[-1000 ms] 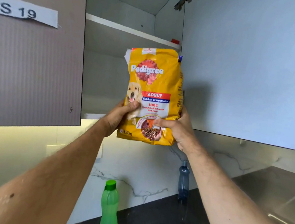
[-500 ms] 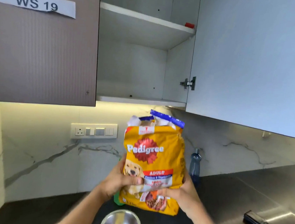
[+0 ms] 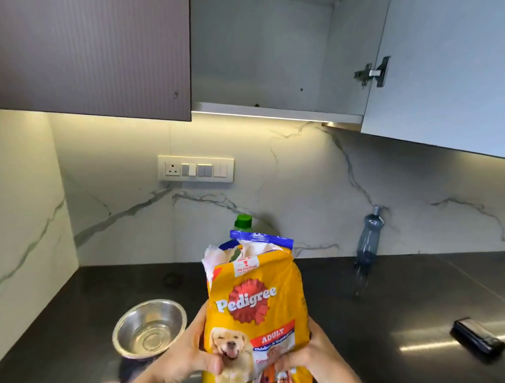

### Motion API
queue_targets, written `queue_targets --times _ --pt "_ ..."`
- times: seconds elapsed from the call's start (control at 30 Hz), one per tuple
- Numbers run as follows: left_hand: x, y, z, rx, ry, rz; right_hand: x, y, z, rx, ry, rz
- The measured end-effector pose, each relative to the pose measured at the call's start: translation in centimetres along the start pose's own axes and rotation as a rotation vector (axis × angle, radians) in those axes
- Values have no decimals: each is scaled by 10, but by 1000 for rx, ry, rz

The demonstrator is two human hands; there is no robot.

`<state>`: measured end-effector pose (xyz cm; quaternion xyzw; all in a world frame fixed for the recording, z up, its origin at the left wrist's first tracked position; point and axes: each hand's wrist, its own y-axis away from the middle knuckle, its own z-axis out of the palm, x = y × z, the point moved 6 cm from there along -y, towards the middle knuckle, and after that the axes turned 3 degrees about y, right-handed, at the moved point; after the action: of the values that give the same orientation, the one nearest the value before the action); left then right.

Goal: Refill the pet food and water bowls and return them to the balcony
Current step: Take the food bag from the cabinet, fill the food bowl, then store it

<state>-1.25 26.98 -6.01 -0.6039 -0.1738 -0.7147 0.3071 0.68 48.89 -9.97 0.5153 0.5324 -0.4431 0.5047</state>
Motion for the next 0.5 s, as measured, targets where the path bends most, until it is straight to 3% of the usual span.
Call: queue_targets --times 0.13,0.23,0.33,0.5 --pt "-19 2 -22 89 -146 -20 9 -10 6 -52 28 101" --pt "-31 -4 -35 152 -245 60 19 -18 8 -56 100 164" --pt "-39 -7 -51 193 -204 119 32 -24 10 -73 105 227" --pt "-72 -16 -59 243 -194 0 55 -35 1 -75 55 300"
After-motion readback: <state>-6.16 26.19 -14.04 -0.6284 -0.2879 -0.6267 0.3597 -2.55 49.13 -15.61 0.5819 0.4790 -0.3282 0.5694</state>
